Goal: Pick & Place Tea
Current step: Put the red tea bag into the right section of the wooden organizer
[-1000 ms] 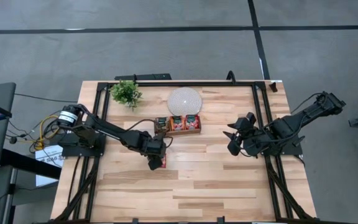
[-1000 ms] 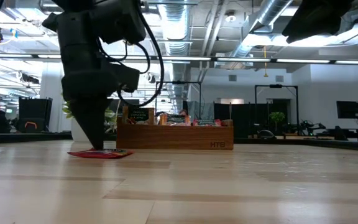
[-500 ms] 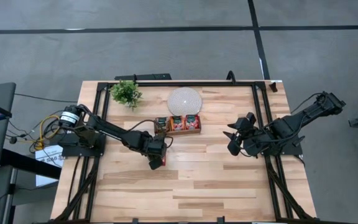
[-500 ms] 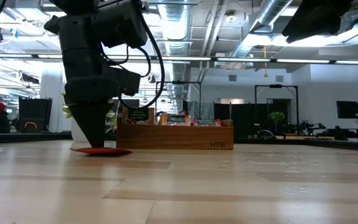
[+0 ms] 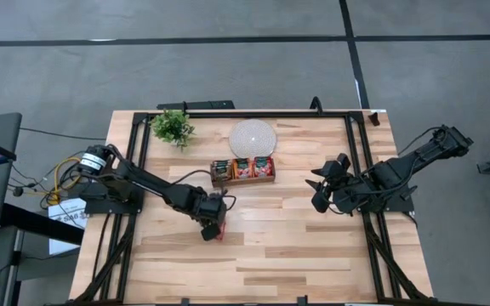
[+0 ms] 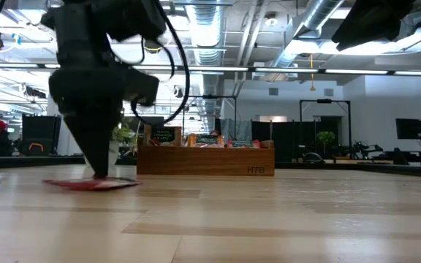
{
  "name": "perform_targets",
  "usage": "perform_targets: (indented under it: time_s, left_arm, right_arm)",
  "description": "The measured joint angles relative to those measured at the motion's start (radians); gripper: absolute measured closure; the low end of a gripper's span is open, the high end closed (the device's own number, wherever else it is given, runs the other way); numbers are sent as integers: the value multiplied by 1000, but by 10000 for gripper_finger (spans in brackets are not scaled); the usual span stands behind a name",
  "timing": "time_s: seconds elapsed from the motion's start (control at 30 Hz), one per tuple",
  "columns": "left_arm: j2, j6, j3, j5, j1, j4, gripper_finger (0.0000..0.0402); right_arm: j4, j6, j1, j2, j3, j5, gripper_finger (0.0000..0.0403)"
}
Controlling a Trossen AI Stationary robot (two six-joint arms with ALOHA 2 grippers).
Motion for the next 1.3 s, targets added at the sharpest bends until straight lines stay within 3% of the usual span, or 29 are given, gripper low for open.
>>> perform_targets:
  time_s: [0.7,1.3]
  left_arm:
    - [-26,-19,68,-24,-22,3,401]
    - [-87,145,236,-205,-20,-99,401]
  right_arm:
    - [0,-13,0,0,0,-1,239]
    - [77,-99,-36,11,-1,0,241]
